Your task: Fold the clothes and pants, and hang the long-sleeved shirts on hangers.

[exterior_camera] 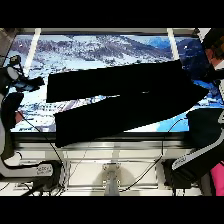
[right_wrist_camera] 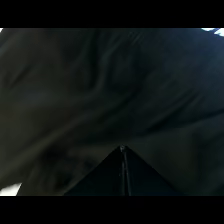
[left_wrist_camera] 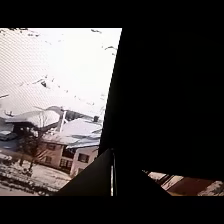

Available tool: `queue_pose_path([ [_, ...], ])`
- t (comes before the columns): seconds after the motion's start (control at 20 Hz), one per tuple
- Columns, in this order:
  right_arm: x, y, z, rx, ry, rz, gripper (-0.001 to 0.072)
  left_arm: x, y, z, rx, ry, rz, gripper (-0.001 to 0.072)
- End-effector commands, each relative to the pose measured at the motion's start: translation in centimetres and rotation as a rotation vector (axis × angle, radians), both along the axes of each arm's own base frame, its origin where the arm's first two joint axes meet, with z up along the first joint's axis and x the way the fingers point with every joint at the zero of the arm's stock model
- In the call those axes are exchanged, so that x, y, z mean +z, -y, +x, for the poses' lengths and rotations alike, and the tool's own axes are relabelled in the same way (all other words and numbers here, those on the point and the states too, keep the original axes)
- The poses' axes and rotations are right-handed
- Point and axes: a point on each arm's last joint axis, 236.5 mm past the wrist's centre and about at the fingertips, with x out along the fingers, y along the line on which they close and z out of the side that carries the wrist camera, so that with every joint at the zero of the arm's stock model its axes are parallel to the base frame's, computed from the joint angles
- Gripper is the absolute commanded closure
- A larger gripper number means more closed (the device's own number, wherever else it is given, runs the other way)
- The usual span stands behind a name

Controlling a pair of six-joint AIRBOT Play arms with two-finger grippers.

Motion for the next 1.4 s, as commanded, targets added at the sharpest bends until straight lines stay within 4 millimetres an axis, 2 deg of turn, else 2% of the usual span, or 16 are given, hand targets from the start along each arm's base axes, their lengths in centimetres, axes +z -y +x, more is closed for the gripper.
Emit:
queue_pose_path([
  [0.0,2.5,-2.9,-1.3,0.128,0.102,0.236,0.0696,-0.4,1.7,-6.7,-0.095,-0.112,-0.094,0.0703],
  [0.2,2.3,-2.7,-0.3,0.091,0.133,0.249,0.0694,0.1,7.0,-13.7,-0.187,-0.071,-0.481,0.0702],
  [0.3,2.6,-2.2,0.6,0.06,0.166,0.239,0.0682,-0.7,7.9,-18.1,-0.202,-0.17,-0.587,0.0702],
  [0.35,2.7,-1.9,1.0,0.046,0.18,0.234,0.0636,-1.5,7.9,-19.7,-0.176,-0.212,-0.619,0.0702],
  [0.4,2.7,-1.6,1.4,0.032,0.191,0.225,0.0543,-2.3,8.0,-20.3,-0.145,-0.221,-0.644,0.0691],
  [0.45,2.7,-1.4,1.6,0.021,0.199,0.217,0.0447,-3.1,8.3,-21.1,-0.135,-0.246,-0.655,0.0532],
  [0.5,2.7,-1.3,1.7,0.019,0.201,0.216,0.0418,-4.1,8.5,-22.4,-0.134,-0.292,-0.652,0.0232],
  [0.55,2.7,-1.3,1.7,0.017,0.202,0.215,0.0414,-4.9,8.8,-23.6,-0.133,-0.338,-0.652,0.0161],
  [0.6,2.7,-1.2,1.7,0.015,0.203,0.215,0.0368,-5.5,9.1,-24.5,-0.131,-0.365,-0.66,0.0164],
  [0.75,2.8,-1.2,1.7,0.014,0.207,0.219,0.0358,-6.6,10.4,-26.1,-0.124,-0.408,-0.699,0.0166],
  [0.85,3.0,-1.4,1.8,0.015,0.212,0.225,0.0358,-6.9,10.5,-26.3,-0.117,-0.413,-0.703,0.0174],
  [0.95,3.0,-1.4,1.8,0.015,0.212,0.225,0.0358,-7.3,10.3,-26.5,-0.101,-0.421,-0.689,0.0228],
  [1.1,3.4,-1.6,2.0,0.015,0.226,0.241,0.0358,-8.2,8.9,-27.8,-0.053,-0.488,-0.626,0.0228],
  [1.25,4.0,-1.8,2.2,0.014,0.244,0.262,0.0358,-8.7,8.4,-26.7,-0.03,-0.449,-0.597,0.0227],
  [1.35,4.0,-1.8,2.2,0.014,0.245,0.261,0.0358,-8.9,8.8,-26.3,-0.063,-0.445,-0.573,0.0227],
])
